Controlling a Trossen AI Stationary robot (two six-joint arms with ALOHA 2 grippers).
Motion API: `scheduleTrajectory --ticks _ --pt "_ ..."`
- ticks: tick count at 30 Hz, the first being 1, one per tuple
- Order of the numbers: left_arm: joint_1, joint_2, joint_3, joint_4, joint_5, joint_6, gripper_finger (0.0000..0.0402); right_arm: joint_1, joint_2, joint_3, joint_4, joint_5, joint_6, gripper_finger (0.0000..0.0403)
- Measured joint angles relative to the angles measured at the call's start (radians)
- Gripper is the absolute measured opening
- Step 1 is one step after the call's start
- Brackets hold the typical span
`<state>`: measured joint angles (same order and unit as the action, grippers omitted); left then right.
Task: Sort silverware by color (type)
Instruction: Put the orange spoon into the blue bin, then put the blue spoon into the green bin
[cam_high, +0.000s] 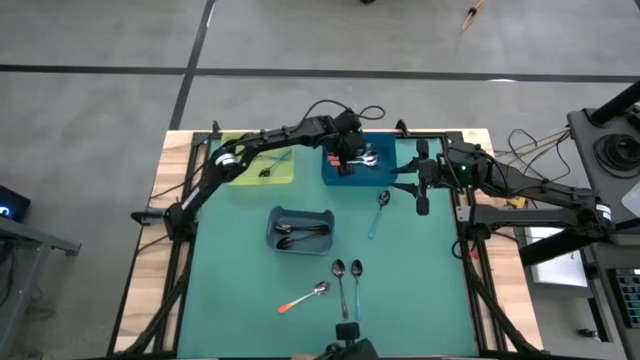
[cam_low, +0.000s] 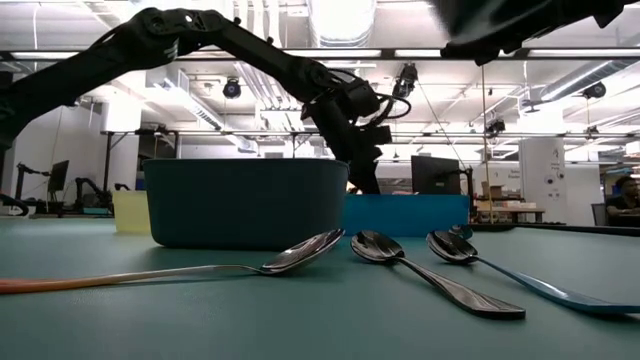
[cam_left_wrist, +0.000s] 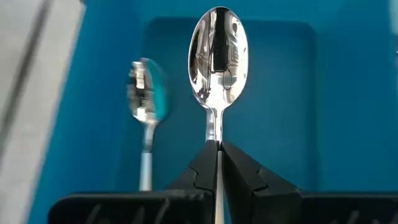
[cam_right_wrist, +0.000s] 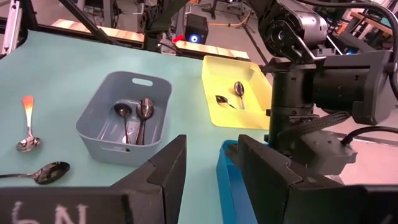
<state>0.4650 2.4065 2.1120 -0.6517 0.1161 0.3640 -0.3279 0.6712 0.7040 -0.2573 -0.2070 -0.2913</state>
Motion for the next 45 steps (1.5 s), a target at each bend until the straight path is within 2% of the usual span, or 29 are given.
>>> scheduleTrajectory --ticks 16,34,45 --pt "0.002 0.005 0.0 -0.037 0.007 -0.034 0.0001 0.0 0.0 0.0 0.0 0.0 0.002 0.0137" --pt "0.001 0.005 0.0 -0.013 -0.029 -0.043 0.0025 0.0 0.0 0.0 0.0 0.0 0.0 0.0137" --pt "-0.059 -0.106 0.066 -0.246 -0.028 -0.11 0.0023 0.0 0.0 0.0 0.0 0.0 0.014 0.0137"
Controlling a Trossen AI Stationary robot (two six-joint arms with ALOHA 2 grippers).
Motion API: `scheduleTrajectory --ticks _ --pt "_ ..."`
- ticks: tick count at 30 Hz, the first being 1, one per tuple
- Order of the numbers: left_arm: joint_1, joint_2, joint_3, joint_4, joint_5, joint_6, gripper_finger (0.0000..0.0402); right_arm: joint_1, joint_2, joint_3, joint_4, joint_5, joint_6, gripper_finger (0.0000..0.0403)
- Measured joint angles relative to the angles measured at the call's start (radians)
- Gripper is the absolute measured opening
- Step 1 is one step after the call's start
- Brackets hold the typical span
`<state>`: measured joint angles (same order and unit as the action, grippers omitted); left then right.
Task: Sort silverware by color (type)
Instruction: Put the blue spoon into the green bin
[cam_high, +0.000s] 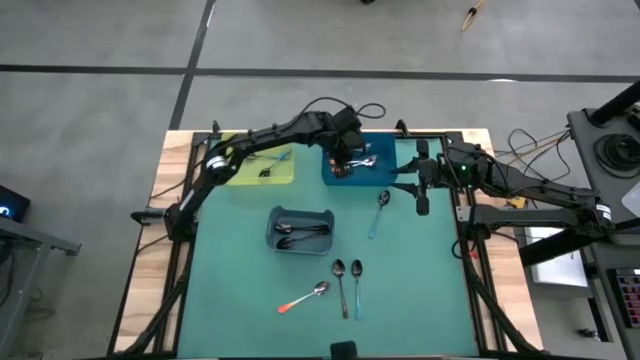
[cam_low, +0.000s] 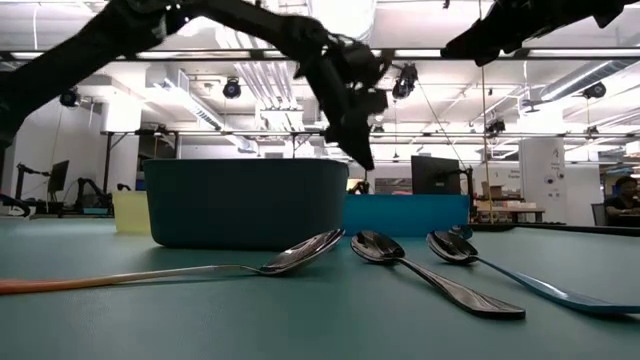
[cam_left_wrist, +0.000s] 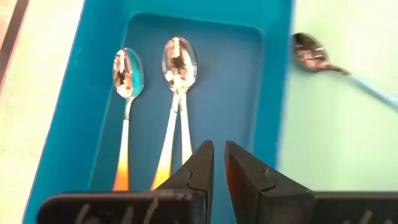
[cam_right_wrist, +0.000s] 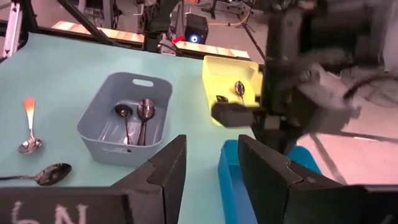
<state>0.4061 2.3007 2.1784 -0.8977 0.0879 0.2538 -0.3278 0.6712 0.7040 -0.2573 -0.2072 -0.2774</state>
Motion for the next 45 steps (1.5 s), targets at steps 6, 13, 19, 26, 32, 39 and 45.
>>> scheduleTrajectory --ticks 6,13,19,26,32,39,45 --pt "-0.046 -0.095 -0.021 -0.067 -0.001 -0.022 0.0013 0.0 0.0 0.0 0.002 0.003 0.093 0.0137" --pt "-0.121 -0.263 -0.24 0.01 -0.028 -0.063 0.0001 0.0 -0.001 0.005 0.009 0.086 0.222 0.0137" --pt "-0.173 -0.474 -0.57 0.274 -0.073 -0.117 0.0001 0.0 0.009 0.005 0.009 0.107 0.316 0.0137" --pt "-0.206 -0.676 -0.911 0.583 -0.116 -0.133 0.0002 0.0 0.083 0.006 0.011 0.109 0.459 0.0137" --pt "-0.208 -0.803 -1.123 0.749 -0.141 -0.117 0.0002 0.003 0.214 0.006 0.007 0.111 0.614 0.0137" --pt "-0.205 -0.935 -1.266 0.805 -0.229 -0.001 0.0002 0.041 0.41 0.006 -0.017 0.11 0.799 0.0137" --pt "-0.202 -1.043 -1.348 0.874 -0.229 0.107 0.0002 0.076 0.507 0.007 -0.129 0.102 1.009 0.0137"
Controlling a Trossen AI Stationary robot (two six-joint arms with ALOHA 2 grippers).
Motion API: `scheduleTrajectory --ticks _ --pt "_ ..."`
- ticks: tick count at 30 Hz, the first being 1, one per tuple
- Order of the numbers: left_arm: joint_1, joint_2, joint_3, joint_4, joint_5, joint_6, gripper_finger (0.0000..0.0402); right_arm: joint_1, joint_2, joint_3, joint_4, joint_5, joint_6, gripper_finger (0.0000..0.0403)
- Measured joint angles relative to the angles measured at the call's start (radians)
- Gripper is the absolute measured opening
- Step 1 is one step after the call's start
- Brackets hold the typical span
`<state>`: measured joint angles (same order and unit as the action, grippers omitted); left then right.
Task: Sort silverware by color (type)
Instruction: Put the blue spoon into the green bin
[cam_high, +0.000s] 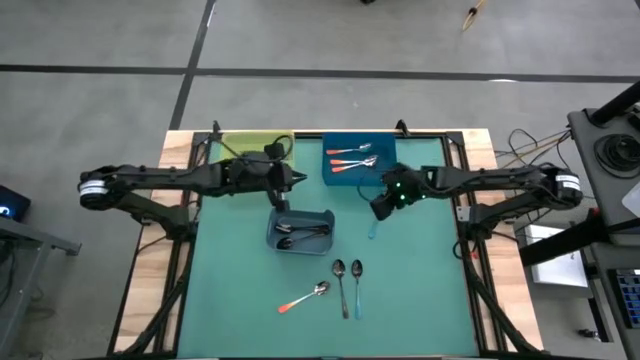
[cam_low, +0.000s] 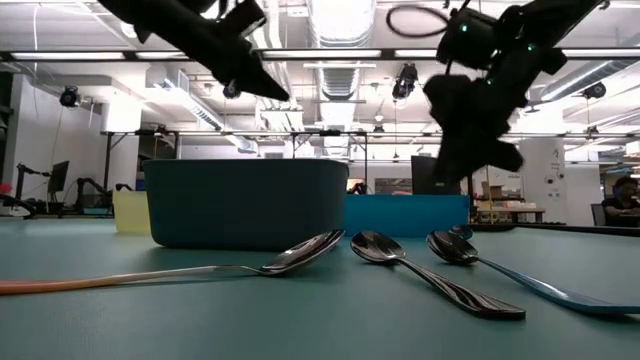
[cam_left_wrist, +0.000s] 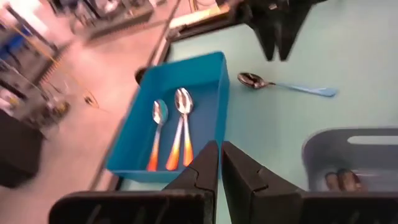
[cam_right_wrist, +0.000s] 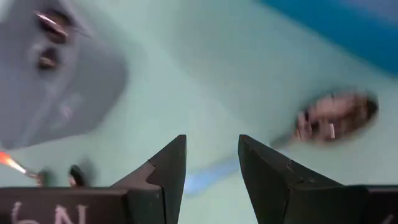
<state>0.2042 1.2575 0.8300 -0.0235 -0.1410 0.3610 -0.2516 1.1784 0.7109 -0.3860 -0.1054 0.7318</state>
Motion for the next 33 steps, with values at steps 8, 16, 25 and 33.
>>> scheduleTrajectory --ticks 8,16,25,33 --pt "0.029 -0.116 -0.095 0.16 0.0 0.157 0.0002 0.014 0.051 0.0 -0.097 0.02 0.256 0.0137" --pt "0.102 -0.159 -0.133 0.216 0.0 0.235 0.0002 0.075 0.048 0.04 -0.096 0.111 0.399 0.0137" --pt "0.181 -0.157 -0.125 0.234 0.0 0.237 0.0002 0.137 0.183 0.196 -0.18 0.152 0.41 0.0137" --pt "0.187 -0.157 -0.126 0.232 0.0 0.242 0.0002 0.138 0.359 0.398 -0.565 0.241 0.402 0.0136"
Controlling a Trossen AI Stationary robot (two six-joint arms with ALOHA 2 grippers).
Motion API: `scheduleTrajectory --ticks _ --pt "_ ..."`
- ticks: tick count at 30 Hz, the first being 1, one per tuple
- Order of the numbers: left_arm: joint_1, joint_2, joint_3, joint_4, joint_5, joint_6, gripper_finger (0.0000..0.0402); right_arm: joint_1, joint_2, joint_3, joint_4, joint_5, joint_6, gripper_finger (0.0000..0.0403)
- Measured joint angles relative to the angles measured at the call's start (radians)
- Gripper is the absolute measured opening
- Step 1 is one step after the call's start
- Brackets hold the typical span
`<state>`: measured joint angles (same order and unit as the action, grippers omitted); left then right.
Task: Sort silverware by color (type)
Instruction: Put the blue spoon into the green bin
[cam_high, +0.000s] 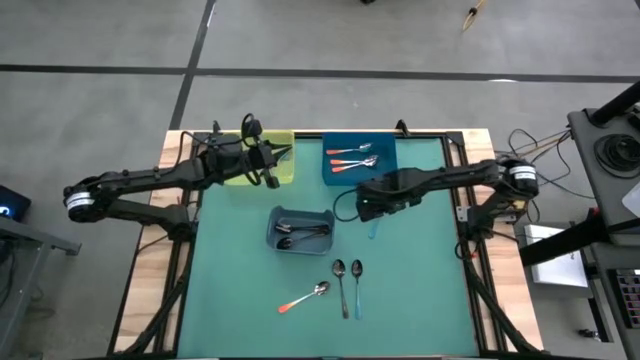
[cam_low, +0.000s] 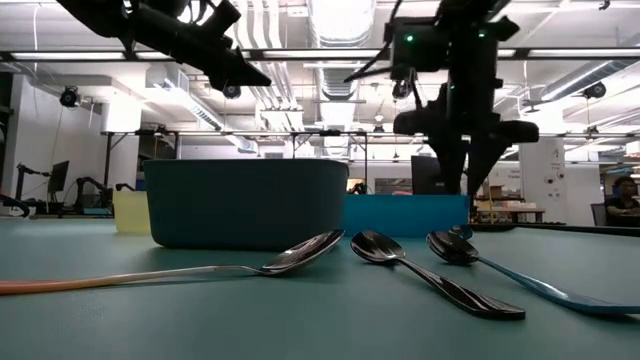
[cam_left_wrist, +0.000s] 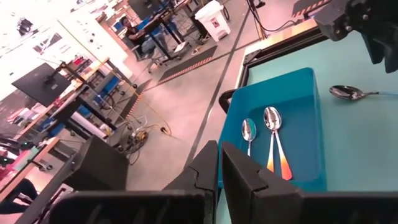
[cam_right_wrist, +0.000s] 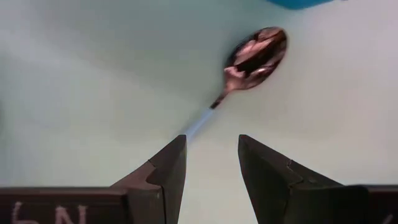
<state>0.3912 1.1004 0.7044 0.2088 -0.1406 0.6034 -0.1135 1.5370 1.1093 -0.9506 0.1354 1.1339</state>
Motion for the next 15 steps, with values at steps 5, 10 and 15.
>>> scheduleTrajectory --ticks 5,10,15 --pt "0.0 0.0 0.0 -0.004 0.0 0.01 0.0002 0.0 0.06 0.063 -0.054 0.027 -0.022 0.0126" --pt "0.002 0.0 -0.005 -0.011 -0.005 0.011 0.0002 0.0 0.08 0.059 -0.051 0.052 -0.014 0.0114" --pt "0.002 0.001 -0.006 -0.017 -0.007 0.012 0.0002 0.0 0.083 0.026 -0.023 0.057 0.03 0.0124"
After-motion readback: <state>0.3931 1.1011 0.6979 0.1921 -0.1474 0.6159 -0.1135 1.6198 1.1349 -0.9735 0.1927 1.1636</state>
